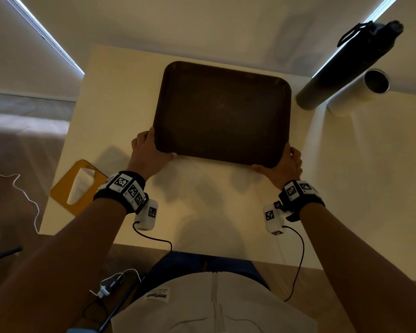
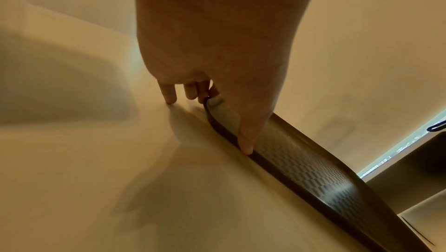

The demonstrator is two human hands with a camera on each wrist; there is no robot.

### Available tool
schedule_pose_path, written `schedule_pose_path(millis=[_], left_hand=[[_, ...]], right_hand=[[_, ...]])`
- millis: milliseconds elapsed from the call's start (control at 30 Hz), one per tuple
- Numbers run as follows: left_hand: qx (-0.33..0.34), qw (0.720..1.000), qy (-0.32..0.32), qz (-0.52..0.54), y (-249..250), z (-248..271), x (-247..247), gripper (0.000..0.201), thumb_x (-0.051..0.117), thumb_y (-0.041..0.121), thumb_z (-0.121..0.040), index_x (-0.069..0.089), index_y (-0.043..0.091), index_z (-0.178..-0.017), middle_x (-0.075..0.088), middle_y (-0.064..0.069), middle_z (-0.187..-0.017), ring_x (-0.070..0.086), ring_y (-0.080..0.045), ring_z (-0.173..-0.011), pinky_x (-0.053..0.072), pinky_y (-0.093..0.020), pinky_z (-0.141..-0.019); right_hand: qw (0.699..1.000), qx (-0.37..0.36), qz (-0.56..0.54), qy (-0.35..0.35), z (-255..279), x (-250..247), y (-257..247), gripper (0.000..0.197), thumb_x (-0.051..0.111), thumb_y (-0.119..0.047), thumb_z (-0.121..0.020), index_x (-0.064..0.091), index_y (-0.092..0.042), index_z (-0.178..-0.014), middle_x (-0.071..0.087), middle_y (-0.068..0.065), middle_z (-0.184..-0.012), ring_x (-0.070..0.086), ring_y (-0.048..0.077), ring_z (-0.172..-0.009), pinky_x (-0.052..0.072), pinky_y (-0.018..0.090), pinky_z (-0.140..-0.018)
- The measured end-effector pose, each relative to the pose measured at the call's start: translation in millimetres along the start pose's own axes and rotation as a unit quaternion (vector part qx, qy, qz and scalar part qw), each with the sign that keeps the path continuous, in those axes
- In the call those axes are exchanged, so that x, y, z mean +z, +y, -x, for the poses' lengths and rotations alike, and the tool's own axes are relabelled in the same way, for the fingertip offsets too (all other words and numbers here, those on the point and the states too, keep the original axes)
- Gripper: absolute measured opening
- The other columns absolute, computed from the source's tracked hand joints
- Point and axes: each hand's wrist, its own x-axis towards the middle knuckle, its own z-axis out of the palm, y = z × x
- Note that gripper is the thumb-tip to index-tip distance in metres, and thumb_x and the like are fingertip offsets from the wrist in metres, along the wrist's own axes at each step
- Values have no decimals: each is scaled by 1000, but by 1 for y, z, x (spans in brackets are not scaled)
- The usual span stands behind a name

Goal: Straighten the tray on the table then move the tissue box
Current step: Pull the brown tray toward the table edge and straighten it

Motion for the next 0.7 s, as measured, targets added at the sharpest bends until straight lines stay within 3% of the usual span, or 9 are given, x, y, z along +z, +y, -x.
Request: schedule_pose_path(millis=[700], left_hand=[[6, 1000, 6, -4, -2, -3, 1, 102, 76, 45, -79, 18, 14, -157, 26, -10, -154, 19, -33, -143, 27, -47, -115]], right_hand=[[1000, 8, -3, -10, 1, 3, -1, 132, 94, -50, -86, 4, -16, -176, 8, 16, -181, 17, 46, -166, 23, 67, -138]])
